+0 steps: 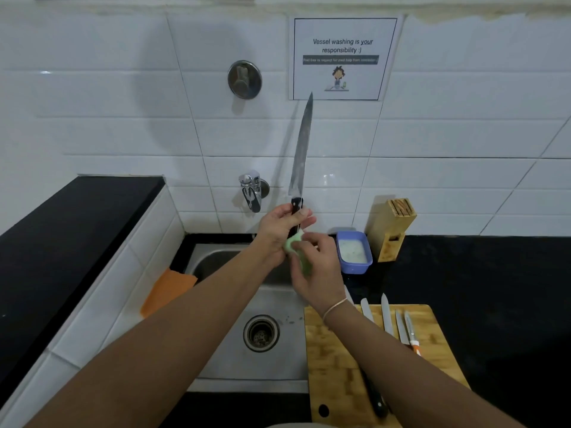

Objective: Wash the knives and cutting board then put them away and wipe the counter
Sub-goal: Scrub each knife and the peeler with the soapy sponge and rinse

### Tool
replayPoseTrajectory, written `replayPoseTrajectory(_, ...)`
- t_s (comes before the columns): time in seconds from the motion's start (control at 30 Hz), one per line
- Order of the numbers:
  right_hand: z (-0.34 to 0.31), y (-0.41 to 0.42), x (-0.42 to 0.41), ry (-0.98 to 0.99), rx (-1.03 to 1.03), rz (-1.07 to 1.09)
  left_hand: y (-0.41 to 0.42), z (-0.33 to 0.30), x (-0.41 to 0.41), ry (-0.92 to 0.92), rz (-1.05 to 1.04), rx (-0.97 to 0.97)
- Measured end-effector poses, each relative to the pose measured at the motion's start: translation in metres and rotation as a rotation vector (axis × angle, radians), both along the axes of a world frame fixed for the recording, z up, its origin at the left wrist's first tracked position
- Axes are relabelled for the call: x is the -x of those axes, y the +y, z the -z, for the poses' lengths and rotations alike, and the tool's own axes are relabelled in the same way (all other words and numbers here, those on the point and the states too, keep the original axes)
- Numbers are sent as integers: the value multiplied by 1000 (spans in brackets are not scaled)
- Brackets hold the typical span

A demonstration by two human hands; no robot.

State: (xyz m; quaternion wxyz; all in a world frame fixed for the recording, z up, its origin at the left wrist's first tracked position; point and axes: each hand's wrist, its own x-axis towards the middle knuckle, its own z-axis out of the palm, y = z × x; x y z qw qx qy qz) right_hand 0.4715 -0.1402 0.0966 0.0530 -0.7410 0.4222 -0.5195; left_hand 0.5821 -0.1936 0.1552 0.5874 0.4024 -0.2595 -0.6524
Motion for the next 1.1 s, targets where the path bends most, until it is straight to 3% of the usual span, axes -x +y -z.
replayPoseTrajectory(0.17,-3,-16,8,107,7,89,3,13,11,-230,-29,-164)
replayPoseTrajectory(0.37,-21,-39,6,14,-139,209,14,22,20,-263,-24,-96)
replayPoseTrajectory(0.6,6,-4,-6,10,-67,97,15,20,14,-89,-88,-224)
replayPoseTrajectory(0.77,18,5,4,122,46,-36,23,23,9,-5,-38,-321)
replayPoseTrajectory(1.0,15,3,-8,-251,-81,76,16,18,14,-13,15,-345)
replayPoseTrajectory(1.1,27,15,-3,-163,-90,13,12,22,14,-34,-13,-285)
